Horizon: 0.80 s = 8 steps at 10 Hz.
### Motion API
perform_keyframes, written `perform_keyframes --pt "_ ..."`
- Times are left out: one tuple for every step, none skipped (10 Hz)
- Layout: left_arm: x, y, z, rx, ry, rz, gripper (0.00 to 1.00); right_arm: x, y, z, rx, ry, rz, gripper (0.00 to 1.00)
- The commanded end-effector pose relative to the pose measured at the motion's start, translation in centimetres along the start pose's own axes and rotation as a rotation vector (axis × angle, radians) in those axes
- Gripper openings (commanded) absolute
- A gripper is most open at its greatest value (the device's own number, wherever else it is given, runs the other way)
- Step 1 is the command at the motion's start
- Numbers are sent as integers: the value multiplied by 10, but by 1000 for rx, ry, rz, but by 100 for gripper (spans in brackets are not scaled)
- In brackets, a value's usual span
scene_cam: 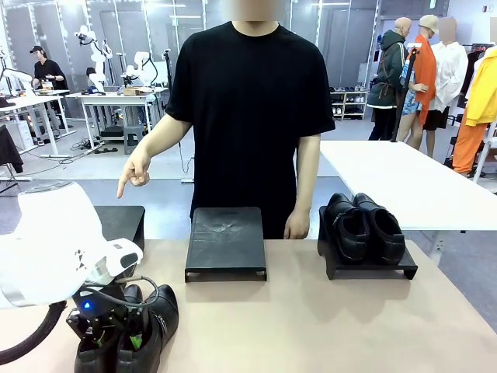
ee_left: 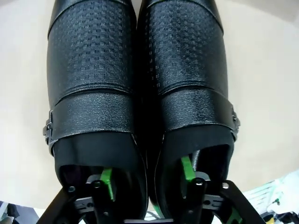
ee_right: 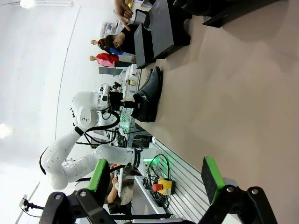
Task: Place the shoes on the stand as instructed by the person.
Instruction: Pick up another pair of Shoes and place it on the Shoes Stand indicated by the person.
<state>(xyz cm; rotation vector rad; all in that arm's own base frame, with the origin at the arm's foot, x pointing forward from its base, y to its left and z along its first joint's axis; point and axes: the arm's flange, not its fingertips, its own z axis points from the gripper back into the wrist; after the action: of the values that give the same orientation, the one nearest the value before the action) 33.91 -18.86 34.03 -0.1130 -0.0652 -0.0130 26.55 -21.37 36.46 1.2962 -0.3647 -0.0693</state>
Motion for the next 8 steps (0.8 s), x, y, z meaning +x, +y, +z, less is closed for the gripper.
perform_keyframes --pt "-1 2 -6 32 -19 19 0 -1 1 4 0 17 8 100" --pt "-2 2 -4 33 -18 10 0 -1 1 4 0 17 8 100" --pt "-2 1 -3 34 -18 4 2 -1 1 4 0 17 8 100" --pt "-2 1 -2 37 -16 0 0 -1 1 4 0 17 8 100" --pt "-2 0 0 39 -17 -4 0 -1 1 4 0 17 8 100" --pt "-2 0 5 46 -21 -2 0 -1 1 4 0 17 8 100" --pt "-3 -2 12 44 -33 -8 0 -1 1 4 0 17 8 100" --pt "-3 -3 26 42 -53 -12 0 -1 1 4 0 17 8 100"
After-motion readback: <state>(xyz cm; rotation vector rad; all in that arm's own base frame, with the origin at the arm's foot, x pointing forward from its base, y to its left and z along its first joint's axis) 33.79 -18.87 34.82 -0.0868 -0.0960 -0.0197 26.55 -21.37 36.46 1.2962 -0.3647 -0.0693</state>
